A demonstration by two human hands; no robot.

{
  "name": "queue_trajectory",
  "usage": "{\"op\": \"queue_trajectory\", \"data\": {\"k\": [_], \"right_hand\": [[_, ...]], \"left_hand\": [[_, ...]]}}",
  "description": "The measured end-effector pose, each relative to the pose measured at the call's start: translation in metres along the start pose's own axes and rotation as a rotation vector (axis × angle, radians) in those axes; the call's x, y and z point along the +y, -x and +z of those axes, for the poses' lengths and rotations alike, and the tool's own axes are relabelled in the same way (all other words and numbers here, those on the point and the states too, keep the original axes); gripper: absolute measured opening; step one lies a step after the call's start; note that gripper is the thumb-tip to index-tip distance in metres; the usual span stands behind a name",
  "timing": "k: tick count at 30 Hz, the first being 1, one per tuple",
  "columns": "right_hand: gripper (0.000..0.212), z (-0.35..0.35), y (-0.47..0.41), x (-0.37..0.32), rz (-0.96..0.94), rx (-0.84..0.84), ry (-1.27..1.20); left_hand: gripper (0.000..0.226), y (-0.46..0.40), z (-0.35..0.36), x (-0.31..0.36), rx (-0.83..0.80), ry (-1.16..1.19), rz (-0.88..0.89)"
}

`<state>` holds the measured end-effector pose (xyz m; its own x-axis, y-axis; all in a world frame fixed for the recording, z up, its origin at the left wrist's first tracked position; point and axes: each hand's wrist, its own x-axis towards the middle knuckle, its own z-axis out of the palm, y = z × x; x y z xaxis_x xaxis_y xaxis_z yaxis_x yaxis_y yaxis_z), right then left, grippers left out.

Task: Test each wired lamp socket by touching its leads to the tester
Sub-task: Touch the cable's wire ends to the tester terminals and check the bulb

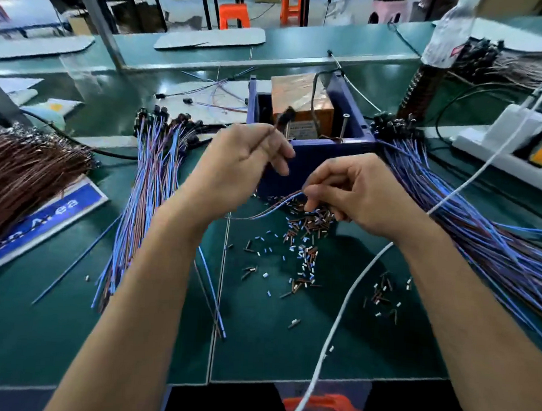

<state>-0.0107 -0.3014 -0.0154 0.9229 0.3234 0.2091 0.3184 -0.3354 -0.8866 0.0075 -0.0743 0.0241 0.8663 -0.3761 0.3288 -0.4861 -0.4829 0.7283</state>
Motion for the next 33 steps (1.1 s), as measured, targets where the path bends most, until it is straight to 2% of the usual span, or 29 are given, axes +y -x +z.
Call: {"op": "queue_trajectory", "data": {"k": [2,5,10,15,18,21,24,26,28,33], "right_hand": [[0.005,0.004,0.003,0.007,-0.013,0.009,-0.034],[0.007,0.006,0.008,0.014,-0.029,0.062,-0.125],[0.005,0.0,0.01,0.021,0.004,0.141,-0.135],[0.005,-0.01,0.016,0.03,0.084,0.236,-0.221],[0.007,-0.01,0.015,0.031,0.111,0.28,-0.273],[0.01,-0.003,0.015,0.03,0.101,0.269,-0.258],[0.021,0.003,0.014,0.029,0.067,0.261,-0.291],[0.017,0.004,0.014,0.029,0.071,0.256,-0.307],[0.011,0.004,0.013,0.03,0.114,0.252,-0.31],[0.018,0.004,0.013,0.03,0.167,0.26,-0.334]], "left_hand": [[0.033,-0.001,0.018,0.01,-0.021,-0.247,0.12],[0.038,-0.002,0.034,0.015,-0.092,-0.391,0.126],[0.033,0.002,0.06,0.003,-0.083,-0.219,0.045],[0.031,0.008,0.065,-0.008,0.064,-0.366,0.202],[0.031,0.01,0.063,-0.011,0.134,-0.376,0.23],[0.029,0.013,0.066,-0.014,0.137,-0.348,0.254],[0.014,0.014,0.07,-0.013,0.131,-0.241,0.296],[0.009,0.013,0.07,-0.015,0.131,-0.182,0.298],[0.01,0.012,0.07,-0.019,0.154,-0.177,0.285],[0.014,0.012,0.072,-0.022,0.225,-0.213,0.249]]}}
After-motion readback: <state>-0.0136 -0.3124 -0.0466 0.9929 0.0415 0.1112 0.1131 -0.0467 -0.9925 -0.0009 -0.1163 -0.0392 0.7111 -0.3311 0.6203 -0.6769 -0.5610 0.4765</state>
